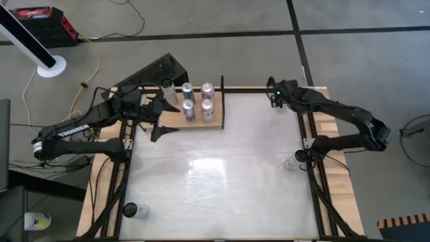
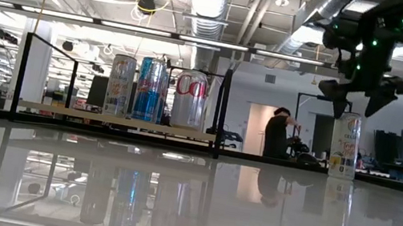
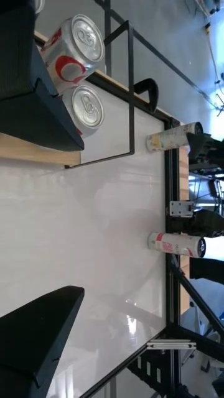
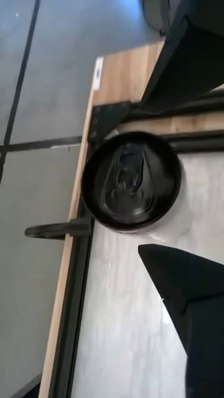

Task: Place canned beverage on shelf
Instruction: Put the orange soda can on the shelf

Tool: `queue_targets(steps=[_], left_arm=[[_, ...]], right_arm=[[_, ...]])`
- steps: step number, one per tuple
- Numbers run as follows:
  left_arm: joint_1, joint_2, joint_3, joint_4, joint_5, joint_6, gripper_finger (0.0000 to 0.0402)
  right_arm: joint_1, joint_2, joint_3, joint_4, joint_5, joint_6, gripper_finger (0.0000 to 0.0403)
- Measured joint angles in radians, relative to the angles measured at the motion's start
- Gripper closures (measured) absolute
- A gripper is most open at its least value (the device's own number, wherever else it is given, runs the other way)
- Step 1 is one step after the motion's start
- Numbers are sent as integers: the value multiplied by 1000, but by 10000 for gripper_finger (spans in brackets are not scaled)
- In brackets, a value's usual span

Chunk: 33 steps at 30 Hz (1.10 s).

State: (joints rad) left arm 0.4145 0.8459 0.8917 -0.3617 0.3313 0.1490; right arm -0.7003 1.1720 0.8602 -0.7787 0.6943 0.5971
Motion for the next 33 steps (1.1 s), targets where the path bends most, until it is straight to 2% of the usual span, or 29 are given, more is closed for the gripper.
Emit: queue_targets(steps=[4,8,11,15,18,20,24,28,33], left_arm=[[0,0,0,1,-3,-3,45],[0,0,0,3,-3,-13,45],[0,0,0,1,-3,-19,45],[0,0,0,1,-2,-29,45],[0,0,-1,-3,25,-41,45],[0,0,-1,-8,52,-48,45],[-24,0,-1,-14,92,-70,45],[-93,0,-1,-14,99,-84,45],[-215,7,-34,91,87,-129,45]], right_arm=[[-25,-12,-66,123,-70,-45,18],[-31,-13,-93,167,-79,-47,31],[-27,-13,-95,164,-78,-72,68],[6,-22,-96,162,-69,-75,141],[55,-46,-97,155,-81,-75,147],[100,-70,-97,159,-106,-75,147],[223,-128,-60,144,-221,-68,147],[411,-158,4,171,-306,-48,147],[678,-119,129,198,-326,-47,147]])
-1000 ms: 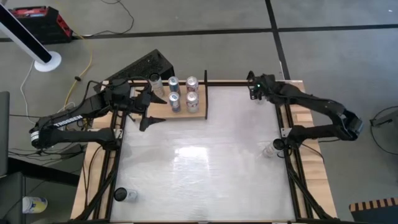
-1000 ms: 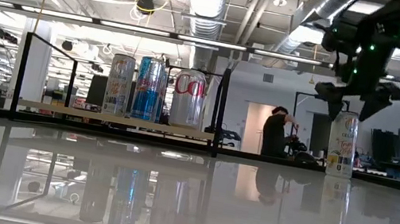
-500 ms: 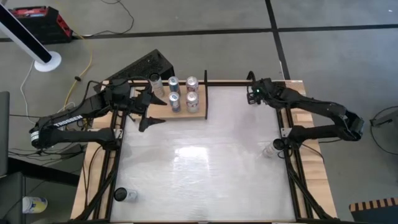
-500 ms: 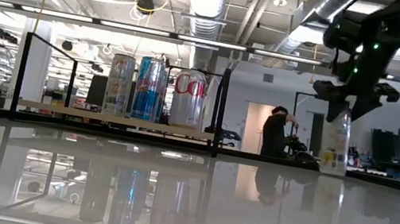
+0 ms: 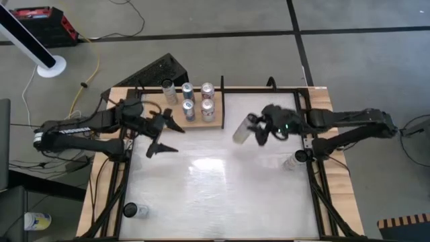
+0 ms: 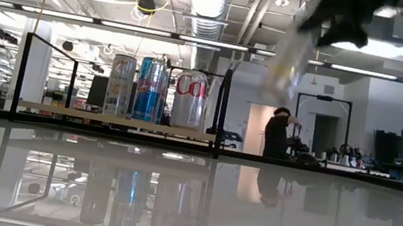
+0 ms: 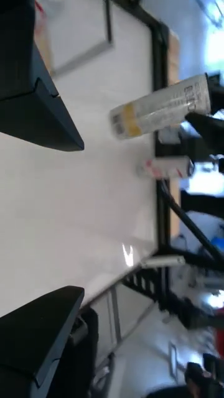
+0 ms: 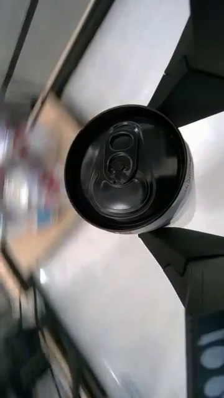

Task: Place canned beverage on shelf
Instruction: Put the orange soda can on the shelf

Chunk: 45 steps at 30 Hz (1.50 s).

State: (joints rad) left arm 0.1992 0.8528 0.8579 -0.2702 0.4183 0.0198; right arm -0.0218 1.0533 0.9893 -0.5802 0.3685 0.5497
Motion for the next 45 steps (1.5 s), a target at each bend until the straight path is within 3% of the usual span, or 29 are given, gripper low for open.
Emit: queue_targets(steps=[6,11,20,27,32,39,45], left_arm=[[-145,0,-109,235,-110,-83,45],[-254,12,-193,391,-299,-140,45],[-451,140,-234,550,-508,-157,45],[-492,201,-235,588,-726,-155,45],[-515,229,-235,602,-850,-145,45],[-555,230,-235,578,-1187,-96,45],[-547,230,-234,576,-1241,-58,54]], right_arm=[[263,176,204,9,74,-45,147],[348,382,405,16,132,-118,147],[328,685,724,0,103,-225,147],[309,809,856,-18,111,-263,147],[272,838,875,10,154,-207,147],[233,860,874,24,231,-158,147],[214,860,874,53,236,-157,147]])
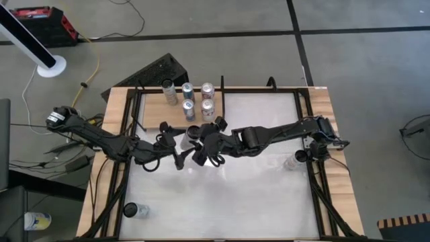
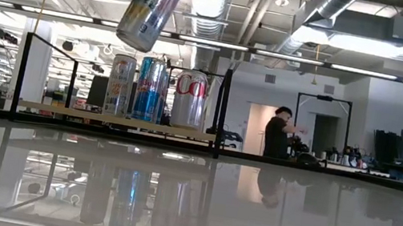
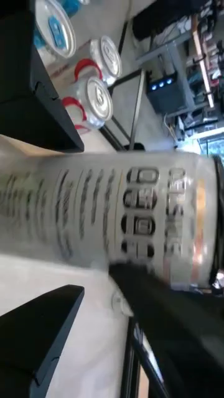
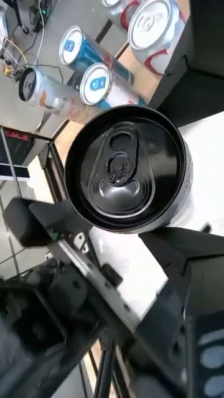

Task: Place canned beverage on shelf
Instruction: Put the orange soda can on the shelf

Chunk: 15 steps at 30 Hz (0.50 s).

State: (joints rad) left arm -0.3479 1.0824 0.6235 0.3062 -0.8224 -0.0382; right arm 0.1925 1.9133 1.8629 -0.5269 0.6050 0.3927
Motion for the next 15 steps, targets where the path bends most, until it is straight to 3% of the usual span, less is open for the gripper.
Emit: queue_targets(steps=[11,15], left_arm=[[22,0,0,-2,-82,19,115],[21,1,0,-5,-90,29,155]], right_arm=[[-6,14,0,112,-7,-8,147],[-8,21,1,108,-8,-4,147]])
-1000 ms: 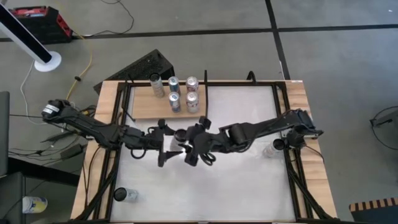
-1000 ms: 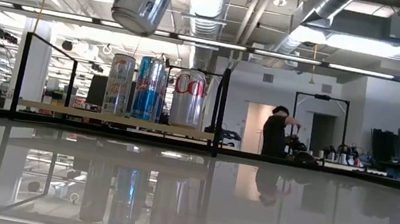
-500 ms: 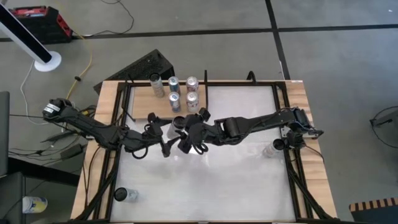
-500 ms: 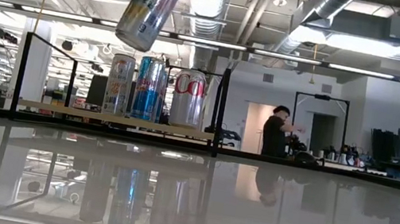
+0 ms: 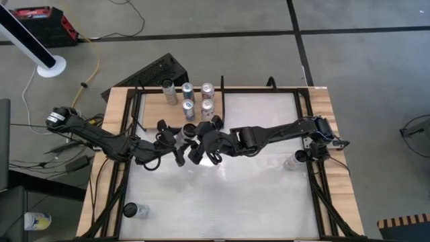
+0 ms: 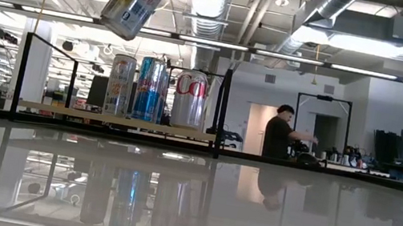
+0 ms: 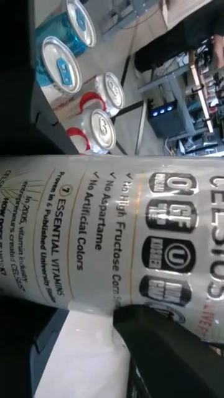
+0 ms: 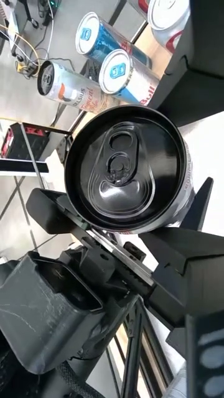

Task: Place canned beverage on shelf
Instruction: Put the orange soda can on the shelf

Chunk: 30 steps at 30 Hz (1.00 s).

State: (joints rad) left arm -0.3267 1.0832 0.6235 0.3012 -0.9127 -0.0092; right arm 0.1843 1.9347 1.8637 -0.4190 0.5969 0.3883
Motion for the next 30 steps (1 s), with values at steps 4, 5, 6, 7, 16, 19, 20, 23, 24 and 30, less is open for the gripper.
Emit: queue_targets(steps=[4,5,6,7,16,19,20,23,24,30], left_arm=[[0,0,0,-3,-5,2,168],[0,0,0,-2,-5,7,168],[0,-1,0,-2,-5,12,168],[0,-2,0,-2,-5,18,168],[3,-188,0,-25,35,103,168],[31,-305,-2,-80,66,122,168],[48,-345,-14,-91,82,122,168],[131,-458,-73,-102,145,103,168],[165,-494,-100,-104,165,89,168],[447,-628,-252,-44,420,7,168]], right_arm=[[-6,1,1,-8,-27,0,138],[-6,1,1,-9,-29,-4,125],[-6,1,1,-10,-29,-9,110],[-6,1,1,-11,-30,-18,94],[16,-89,1,-207,-28,-77,11],[37,-117,1,-308,18,-76,12],[46,-124,1,-339,33,-76,14],[69,-138,0,-442,58,-72,20],[75,-140,0,-470,57,-65,22],[86,-140,-46,-541,59,-66,23]])
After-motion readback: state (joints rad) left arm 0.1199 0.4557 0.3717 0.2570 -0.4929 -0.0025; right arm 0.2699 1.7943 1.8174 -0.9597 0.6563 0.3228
